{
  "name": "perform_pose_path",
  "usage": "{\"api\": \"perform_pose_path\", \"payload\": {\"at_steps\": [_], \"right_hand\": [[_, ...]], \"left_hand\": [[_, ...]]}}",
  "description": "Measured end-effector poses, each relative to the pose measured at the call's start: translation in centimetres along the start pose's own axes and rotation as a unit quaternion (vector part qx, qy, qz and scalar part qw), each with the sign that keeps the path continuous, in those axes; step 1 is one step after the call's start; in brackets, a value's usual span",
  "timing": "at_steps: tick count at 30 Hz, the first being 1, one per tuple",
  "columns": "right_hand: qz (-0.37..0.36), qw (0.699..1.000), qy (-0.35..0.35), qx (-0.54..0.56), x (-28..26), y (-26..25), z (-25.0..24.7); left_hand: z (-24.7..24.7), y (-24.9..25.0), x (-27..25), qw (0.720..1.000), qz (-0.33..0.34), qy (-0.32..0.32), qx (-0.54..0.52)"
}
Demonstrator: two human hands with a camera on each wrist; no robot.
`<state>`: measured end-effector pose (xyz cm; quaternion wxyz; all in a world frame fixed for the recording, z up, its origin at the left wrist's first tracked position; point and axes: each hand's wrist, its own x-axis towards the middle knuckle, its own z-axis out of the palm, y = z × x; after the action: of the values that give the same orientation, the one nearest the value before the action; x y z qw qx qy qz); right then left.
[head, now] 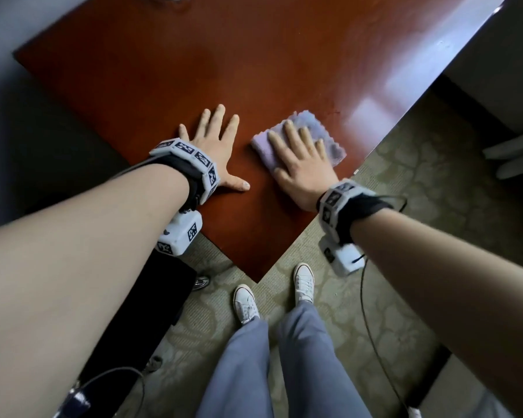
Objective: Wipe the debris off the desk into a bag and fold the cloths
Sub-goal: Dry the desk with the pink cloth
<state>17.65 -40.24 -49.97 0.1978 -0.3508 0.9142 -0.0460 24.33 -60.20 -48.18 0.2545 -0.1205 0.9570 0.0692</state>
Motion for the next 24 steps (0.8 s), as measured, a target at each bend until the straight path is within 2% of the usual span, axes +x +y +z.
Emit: {"api": "perform_pose_path", "payload": {"at_steps": [6, 10, 12, 17, 20, 22, 24], "right_hand": [[0.198, 0.979, 0.002, 0.053, 1.8, 11.2, -4.1], [0.249, 0.967, 0.009, 0.047, 2.2, 11.8, -4.4], [0.230, 0.972, 0.026, 0.043, 2.6, 10.0, -4.0], [0.074, 0.997, 0.014, 0.007, 3.9, 4.1, -2.9], [0.012, 1.000, 0.000, 0.004, 4.9, 4.3, -2.9], [0.012, 1.000, -0.005, 0.008, 6.3, 6.7, -3.8], [0.066, 0.997, -0.002, 0.029, 7.9, 9.9, -5.4]], "left_hand": [[-2.3, 2.2, 1.2, 1.000, 0.007, -0.028, 0.009], [-3.9, 3.2, 3.5, 1.000, 0.011, -0.004, -0.020], [-4.5, 3.6, 4.8, 1.000, -0.004, -0.014, -0.015], [-5.7, 3.9, 7.4, 0.999, -0.044, -0.012, -0.002], [-6.2, 4.3, 8.5, 0.999, -0.039, -0.027, 0.025], [-6.1, 4.3, 8.8, 0.998, -0.041, -0.044, 0.024], [-6.1, 4.3, 8.9, 0.997, -0.048, -0.059, 0.016]]}}
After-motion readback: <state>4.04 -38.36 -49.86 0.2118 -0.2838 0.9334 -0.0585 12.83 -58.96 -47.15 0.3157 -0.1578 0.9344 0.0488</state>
